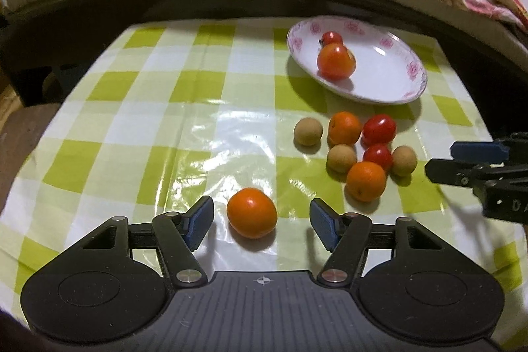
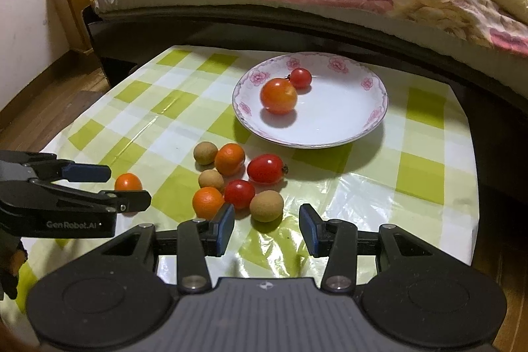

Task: Organize fruits
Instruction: 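Withdraw both open tools from the plate back toward the fruit, then grasp an orange fruit with the left tool while the right tool grasps a tan longan, then carry the orange fruit and longan over the white plate with both tools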

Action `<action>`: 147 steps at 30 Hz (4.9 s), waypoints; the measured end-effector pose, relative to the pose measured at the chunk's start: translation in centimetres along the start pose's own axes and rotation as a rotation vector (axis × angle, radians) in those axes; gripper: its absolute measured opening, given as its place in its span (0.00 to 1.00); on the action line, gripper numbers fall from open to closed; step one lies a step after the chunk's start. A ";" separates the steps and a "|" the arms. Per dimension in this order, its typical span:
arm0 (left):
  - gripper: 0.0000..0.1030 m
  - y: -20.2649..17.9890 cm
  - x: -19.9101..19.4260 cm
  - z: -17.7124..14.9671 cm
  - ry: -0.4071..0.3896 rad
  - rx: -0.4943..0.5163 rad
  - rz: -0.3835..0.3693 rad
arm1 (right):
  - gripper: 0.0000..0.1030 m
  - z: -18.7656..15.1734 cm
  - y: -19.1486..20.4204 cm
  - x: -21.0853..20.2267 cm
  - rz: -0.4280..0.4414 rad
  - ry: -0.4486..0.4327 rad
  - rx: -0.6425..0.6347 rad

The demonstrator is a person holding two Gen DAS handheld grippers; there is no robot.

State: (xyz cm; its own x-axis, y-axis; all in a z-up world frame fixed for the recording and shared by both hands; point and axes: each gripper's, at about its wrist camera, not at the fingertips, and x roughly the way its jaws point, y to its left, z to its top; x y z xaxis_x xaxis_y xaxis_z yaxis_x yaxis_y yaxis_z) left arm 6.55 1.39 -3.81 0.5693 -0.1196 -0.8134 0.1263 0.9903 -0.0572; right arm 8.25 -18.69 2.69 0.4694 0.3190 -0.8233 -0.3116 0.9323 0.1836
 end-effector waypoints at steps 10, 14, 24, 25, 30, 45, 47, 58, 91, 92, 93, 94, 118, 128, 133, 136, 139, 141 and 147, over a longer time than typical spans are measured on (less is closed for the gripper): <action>0.42 -0.2 0.6 -0.3 0.006 0.013 -0.029 | 0.44 -0.1 -0.2 2.1 0.008 0.032 -0.064; 0.43 -0.6 0.8 -0.2 0.004 0.031 -0.040 | 0.44 0.3 0.1 3.1 0.030 0.033 -0.093; 0.53 -0.4 1.6 0.5 -0.014 0.029 -0.028 | 0.37 0.5 0.4 5.3 0.005 0.060 -0.111; 0.53 -0.4 1.7 0.6 -0.014 0.029 -0.026 | 0.35 0.5 0.3 5.2 0.006 0.061 -0.104; 0.48 -0.5 1.5 0.4 -0.012 0.039 -0.015 | 0.31 0.6 0.0 5.0 0.001 0.075 -0.092; 0.42 -0.5 1.8 0.4 -0.032 0.077 -0.009 | 0.31 0.3 0.0 4.6 -0.007 0.087 -0.097; 0.44 -0.6 1.8 0.2 -0.033 0.090 -0.008 | 0.31 0.3 0.0 4.6 -0.005 0.087 -0.096; 0.53 -0.7 1.8 -0.2 -0.033 0.110 -0.004 | 0.32 0.3 0.0 4.7 -0.006 0.088 -0.103; 0.40 -4.0 1.0 3.1 -0.078 0.104 -0.105 | 0.31 1.7 -0.1 2.4 0.023 0.026 -0.059; 0.40 -4.1 1.0 3.3 -0.080 0.104 -0.108 | 0.31 1.8 -0.2 2.3 0.022 0.024 -0.057; 0.40 -4.2 1.0 3.4 -0.083 0.105 -0.111 | 0.31 1.9 -0.2 2.3 0.022 0.022 -0.054; 0.40 -4.4 0.9 3.5 -0.087 0.109 -0.111 | 0.31 1.9 -0.3 2.3 0.024 0.022 -0.052; 0.38 -5.8 2.5 7.5 -0.133 0.110 -0.116 | 0.31 4.5 -2.4 2.7 -0.032 -0.037 0.012; 0.38 -5.8 4.7 9.0 -0.116 0.095 -0.113 | 0.31 5.9 -3.9 4.3 -0.047 -0.046 0.007; 0.38 -5.8 5.8 9.5 -0.103 0.090 -0.113 | 0.31 6.1 -4.2 5.4 -0.055 -0.035 -0.002; 0.38 -5.8 6.2 9.8 -0.100 0.092 -0.115 | 0.31 6.3 -4.5 5.9 -0.056 -0.032 -0.002; 0.38 -5.7 6.6 10.1 -0.095 0.090 -0.117 | 0.31 6.5 -4.8 6.3 -0.058 -0.031 0.000; 0.38 -5.7 6.9 10.3 -0.092 0.087 -0.114 | 0.31 6.6 -5.1 6.6 -0.062 -0.030 -0.001; 0.38 -5.2 7.6 11.0 -0.092 0.067 -0.109 | 0.31 7.1 -5.4 7.3 -0.060 -0.041 -0.004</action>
State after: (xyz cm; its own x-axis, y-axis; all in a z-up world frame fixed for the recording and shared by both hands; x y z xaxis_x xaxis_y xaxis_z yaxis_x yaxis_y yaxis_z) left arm 19.12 -5.42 -3.33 0.6206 -0.2355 -0.7480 0.2437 0.9645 -0.1015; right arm 19.21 -20.21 -0.57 0.5209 0.2696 -0.8100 -0.2854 0.9492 0.1324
